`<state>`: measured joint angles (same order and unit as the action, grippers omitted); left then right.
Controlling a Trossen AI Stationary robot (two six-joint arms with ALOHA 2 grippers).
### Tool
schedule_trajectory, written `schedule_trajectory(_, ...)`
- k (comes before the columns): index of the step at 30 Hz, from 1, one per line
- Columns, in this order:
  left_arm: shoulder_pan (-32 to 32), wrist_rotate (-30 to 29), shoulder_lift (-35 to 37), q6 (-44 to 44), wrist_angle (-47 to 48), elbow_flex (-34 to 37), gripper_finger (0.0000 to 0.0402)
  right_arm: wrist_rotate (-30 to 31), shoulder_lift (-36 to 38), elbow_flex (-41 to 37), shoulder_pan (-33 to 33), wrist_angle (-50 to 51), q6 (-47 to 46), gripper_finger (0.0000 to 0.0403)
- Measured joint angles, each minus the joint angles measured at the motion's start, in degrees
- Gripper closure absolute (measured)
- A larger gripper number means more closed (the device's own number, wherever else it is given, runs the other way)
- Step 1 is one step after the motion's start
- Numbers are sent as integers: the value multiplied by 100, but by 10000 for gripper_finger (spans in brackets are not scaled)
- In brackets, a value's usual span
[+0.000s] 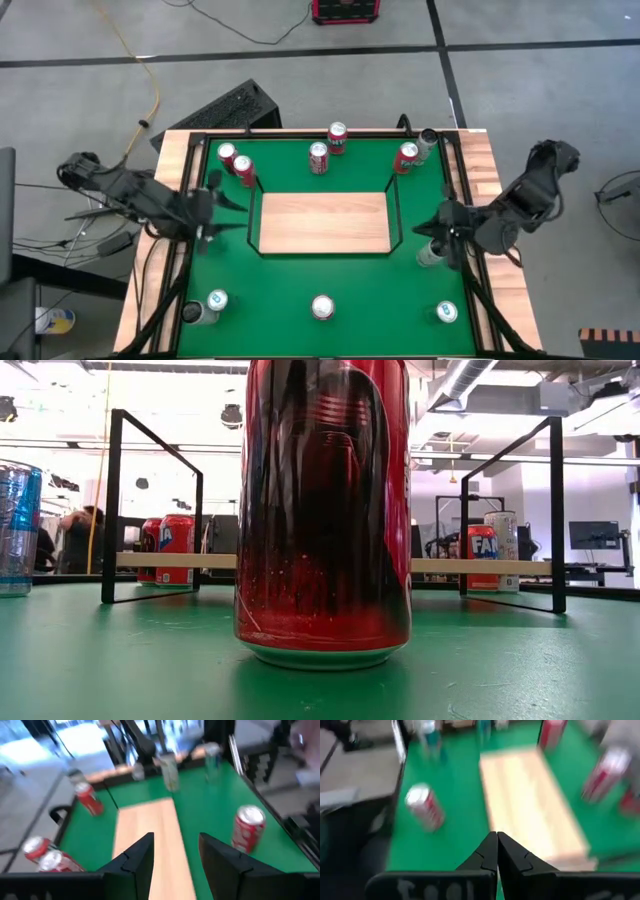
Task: Place canned beverage on shelf
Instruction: Put the top left red and white soda can on the shelf
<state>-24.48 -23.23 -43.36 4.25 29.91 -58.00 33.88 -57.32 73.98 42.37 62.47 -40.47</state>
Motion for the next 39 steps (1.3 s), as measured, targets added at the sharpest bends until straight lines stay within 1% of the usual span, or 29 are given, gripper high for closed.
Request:
schedule_trajectory(3, 145, 7, 727, 221, -981, 783, 261, -957, -265, 547, -13, 1125, -1256, 377)
schedule_trajectory(5, 204, 12, 1072, 420, -1614, 1222, 261, -1458, -441, 778, -13, 1818, -2108, 381)
schedule_trajectory(8, 242, 141, 1445, 715, -2027, 1678, 261, -1855, -661, 921, -13, 2694, -3356, 382)
schedule_trajectory(10, 258, 212, 1581, 859, -2044, 1846, 261, -2066, -711, 838, -13, 2748, -3850, 375)
schedule_trajectory(14, 259, 226, 1699, 918, -1963, 2009, 261, -2152, -769, 791, -71, 2756, -4270, 360)
schedule_trajectory(18, 259, 363, 1675, 910, -1864, 2009, 261, -2113, -831, 686, -220, 2744, -4573, 357)
schedule_trajectory(22, 258, 496, 1673, 971, -1827, 2009, 261, -2230, -840, 419, -371, 2753, -4671, 345)
schedule_trajectory(27, 259, 489, 1671, 972, -1660, 2009, 260, -2691, -1012, 312, -425, 2747, -4592, 320)
schedule_trajectory(30, 260, 477, 1567, 1146, -1745, 2009, 260, -2957, -1058, 312, -374, 2748, -4477, 307)
schedule_trajectory(34, 315, 475, 1418, 1308, -1901, 2009, 260, -2953, -1025, 312, -251, 2753, -4540, 293)
schedule_trajectory(39, 454, 477, 1124, 1264, -2048, 2009, 260, -2950, -1010, 310, -249, 2753, -5018, 266)
